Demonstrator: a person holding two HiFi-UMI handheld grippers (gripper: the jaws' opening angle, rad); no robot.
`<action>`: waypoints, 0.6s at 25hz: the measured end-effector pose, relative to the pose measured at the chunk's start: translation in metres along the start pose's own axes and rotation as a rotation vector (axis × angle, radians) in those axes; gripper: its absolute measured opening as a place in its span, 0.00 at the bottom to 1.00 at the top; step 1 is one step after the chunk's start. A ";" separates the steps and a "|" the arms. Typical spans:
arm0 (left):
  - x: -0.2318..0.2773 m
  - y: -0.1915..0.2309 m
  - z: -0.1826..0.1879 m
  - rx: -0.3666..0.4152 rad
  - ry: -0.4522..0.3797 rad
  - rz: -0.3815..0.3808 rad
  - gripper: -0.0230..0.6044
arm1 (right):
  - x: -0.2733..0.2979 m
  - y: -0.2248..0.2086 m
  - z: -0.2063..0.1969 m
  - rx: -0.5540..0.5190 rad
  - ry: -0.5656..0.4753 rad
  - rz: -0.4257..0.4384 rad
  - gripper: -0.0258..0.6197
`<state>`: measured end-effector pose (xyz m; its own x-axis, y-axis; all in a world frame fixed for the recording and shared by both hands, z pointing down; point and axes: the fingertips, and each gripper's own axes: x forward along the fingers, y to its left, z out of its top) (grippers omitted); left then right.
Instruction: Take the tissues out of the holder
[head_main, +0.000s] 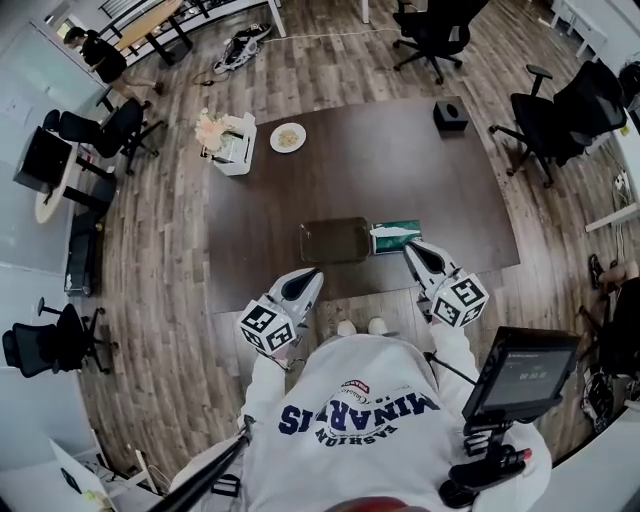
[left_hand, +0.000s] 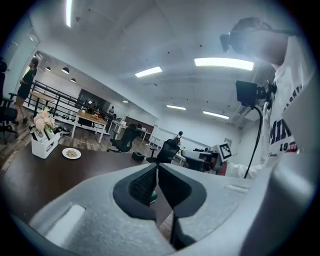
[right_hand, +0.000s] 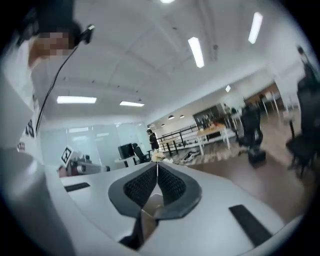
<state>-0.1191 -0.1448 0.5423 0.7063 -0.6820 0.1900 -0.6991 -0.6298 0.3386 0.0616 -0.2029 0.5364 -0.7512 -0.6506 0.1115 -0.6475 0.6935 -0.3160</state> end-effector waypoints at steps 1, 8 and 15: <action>0.000 -0.001 0.002 -0.001 -0.011 0.000 0.06 | -0.003 0.018 0.015 -0.160 -0.011 -0.020 0.06; -0.023 0.007 0.031 0.031 -0.126 0.021 0.06 | -0.015 0.065 0.037 -0.485 -0.050 -0.099 0.05; -0.045 -0.001 0.049 0.172 -0.165 0.074 0.06 | -0.026 0.062 0.028 -0.413 -0.029 -0.113 0.05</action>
<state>-0.1559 -0.1322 0.4881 0.6350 -0.7709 0.0507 -0.7666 -0.6206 0.1645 0.0449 -0.1514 0.4873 -0.6727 -0.7337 0.0951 -0.7267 0.6794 0.1011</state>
